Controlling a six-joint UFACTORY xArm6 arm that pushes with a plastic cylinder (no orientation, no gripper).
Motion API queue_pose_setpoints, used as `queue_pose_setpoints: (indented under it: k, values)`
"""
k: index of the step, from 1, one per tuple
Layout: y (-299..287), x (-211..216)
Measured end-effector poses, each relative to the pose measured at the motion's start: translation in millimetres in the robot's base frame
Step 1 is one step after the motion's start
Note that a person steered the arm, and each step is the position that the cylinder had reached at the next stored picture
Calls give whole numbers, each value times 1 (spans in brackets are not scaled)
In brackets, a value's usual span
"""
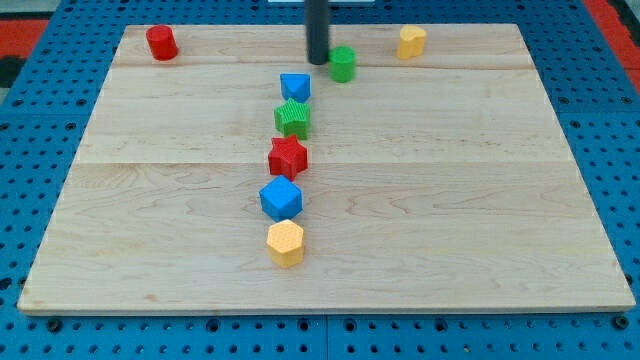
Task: Push the green circle into green star
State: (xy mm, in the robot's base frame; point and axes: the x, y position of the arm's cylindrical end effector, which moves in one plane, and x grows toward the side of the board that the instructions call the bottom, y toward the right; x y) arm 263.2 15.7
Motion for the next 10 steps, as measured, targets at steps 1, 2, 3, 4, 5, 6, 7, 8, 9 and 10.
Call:
queue_pose_setpoints:
  k: [1, 2, 3, 4, 5, 6, 7, 8, 9, 10]
  values:
    - [28, -13]
    - [53, -5]
    - [52, 45]
    - [75, 58]
    - [93, 77]
    - [45, 111]
    - [10, 111]
    - [67, 124]
    - [76, 142]
    - [68, 142]
